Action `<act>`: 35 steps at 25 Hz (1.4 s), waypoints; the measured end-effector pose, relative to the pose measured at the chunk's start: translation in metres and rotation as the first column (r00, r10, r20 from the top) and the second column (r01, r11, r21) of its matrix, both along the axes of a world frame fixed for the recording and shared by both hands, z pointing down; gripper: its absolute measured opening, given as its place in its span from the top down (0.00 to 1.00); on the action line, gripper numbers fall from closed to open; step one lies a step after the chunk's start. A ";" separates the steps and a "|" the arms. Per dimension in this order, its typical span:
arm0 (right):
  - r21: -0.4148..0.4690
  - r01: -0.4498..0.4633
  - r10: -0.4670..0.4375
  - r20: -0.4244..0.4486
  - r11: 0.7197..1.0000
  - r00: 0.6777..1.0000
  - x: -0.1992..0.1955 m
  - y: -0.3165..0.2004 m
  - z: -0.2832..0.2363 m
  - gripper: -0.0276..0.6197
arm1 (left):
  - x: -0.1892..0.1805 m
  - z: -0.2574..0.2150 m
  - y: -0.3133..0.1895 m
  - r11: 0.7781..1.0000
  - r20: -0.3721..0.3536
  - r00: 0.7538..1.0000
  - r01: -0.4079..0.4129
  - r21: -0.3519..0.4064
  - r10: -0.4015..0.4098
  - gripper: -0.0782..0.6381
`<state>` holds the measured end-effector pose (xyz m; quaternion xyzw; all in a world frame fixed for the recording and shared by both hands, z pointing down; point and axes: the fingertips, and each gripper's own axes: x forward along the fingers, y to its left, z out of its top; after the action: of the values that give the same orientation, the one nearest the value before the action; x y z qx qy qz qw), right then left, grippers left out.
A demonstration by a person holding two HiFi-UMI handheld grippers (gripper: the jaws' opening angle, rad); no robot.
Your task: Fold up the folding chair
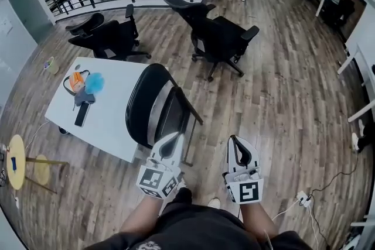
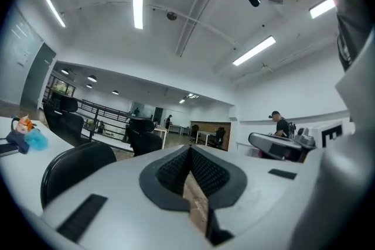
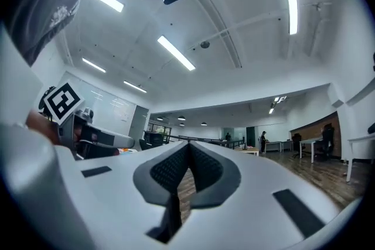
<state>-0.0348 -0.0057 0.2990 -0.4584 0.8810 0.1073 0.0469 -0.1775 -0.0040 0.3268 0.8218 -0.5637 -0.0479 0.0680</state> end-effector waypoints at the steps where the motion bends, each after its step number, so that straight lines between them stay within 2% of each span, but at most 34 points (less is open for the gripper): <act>1: 0.007 -0.016 0.016 -0.001 1.000 1.000 0.013 0.010 -0.002 0.93 | 0.014 -0.001 0.008 1.000 0.014 1.000 0.006 0.004 -0.006 0.88; 6: 0.032 -0.074 0.073 0.005 0.997 0.997 0.066 0.056 -0.005 0.94 | 0.068 0.000 0.045 0.997 0.057 0.996 0.072 0.006 -0.072 0.88; 11: -0.006 -0.127 0.126 -0.023 0.992 0.992 0.112 0.097 0.006 0.94 | 0.124 0.003 0.086 0.999 0.058 0.997 0.040 0.017 -0.041 0.88; 17: -0.048 -0.196 0.194 -0.037 0.980 0.980 0.148 0.120 0.026 0.94 | 0.163 0.012 0.113 0.999 0.089 0.996 0.029 0.023 -0.031 0.88; 24: -0.045 -0.219 0.218 -0.017 0.975 0.976 0.160 0.125 0.022 0.94 | 0.181 0.004 0.116 0.998 0.140 0.990 0.005 0.061 -0.014 0.88; 28: -0.059 -0.197 0.198 0.005 0.979 0.980 0.162 0.126 0.020 0.94 | 0.184 0.000 0.117 0.997 0.136 0.991 -0.008 0.075 -0.002 0.88; 35: -0.025 -0.181 0.182 0.004 0.983 0.983 0.155 0.127 0.015 0.94 | 0.182 -0.004 0.115 0.996 0.144 0.990 -0.006 0.087 -0.006 0.88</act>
<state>0.1200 0.1214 0.3141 -0.5376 0.8367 0.0989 0.0338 0.0050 0.1105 0.3228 0.8252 -0.5646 -0.0129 -0.0089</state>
